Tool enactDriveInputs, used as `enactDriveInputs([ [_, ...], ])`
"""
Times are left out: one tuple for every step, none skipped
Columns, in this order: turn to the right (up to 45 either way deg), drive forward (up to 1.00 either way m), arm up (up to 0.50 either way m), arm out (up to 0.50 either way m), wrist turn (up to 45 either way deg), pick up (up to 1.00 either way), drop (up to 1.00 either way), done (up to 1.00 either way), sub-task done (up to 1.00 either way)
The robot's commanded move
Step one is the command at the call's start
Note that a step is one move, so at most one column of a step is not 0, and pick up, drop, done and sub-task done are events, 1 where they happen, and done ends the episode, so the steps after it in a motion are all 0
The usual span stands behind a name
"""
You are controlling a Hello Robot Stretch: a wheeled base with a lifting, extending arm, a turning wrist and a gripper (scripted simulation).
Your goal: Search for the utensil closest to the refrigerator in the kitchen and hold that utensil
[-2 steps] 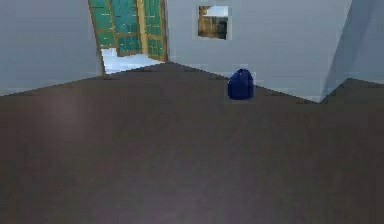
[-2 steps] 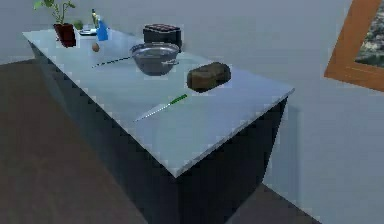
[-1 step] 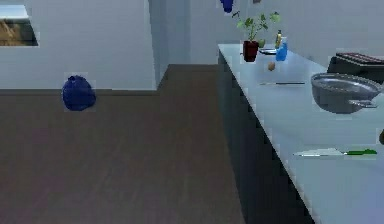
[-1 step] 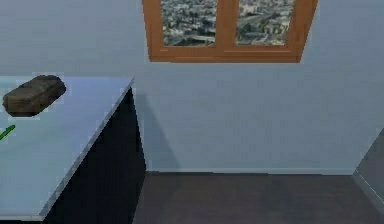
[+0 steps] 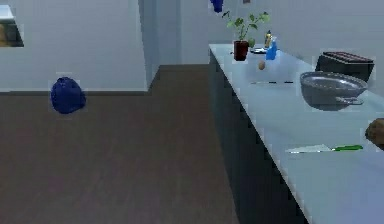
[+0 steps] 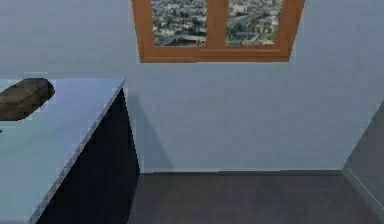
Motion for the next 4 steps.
enactDriveInputs([
  [-45.0,0.0,0.0,0.0,0.0,0.0,0.0,0.0,0.0],
  [-18.0,0.0,0.0,0.0,0.0,0.0,0.0,0.0,0.0],
  [0.0,0.2,0.0,0.0,0.0,0.0,0.0,0.0,0.0],
  [45.0,0.0,0.0,0.0,0.0,0.0,0.0,0.0,0.0],
])
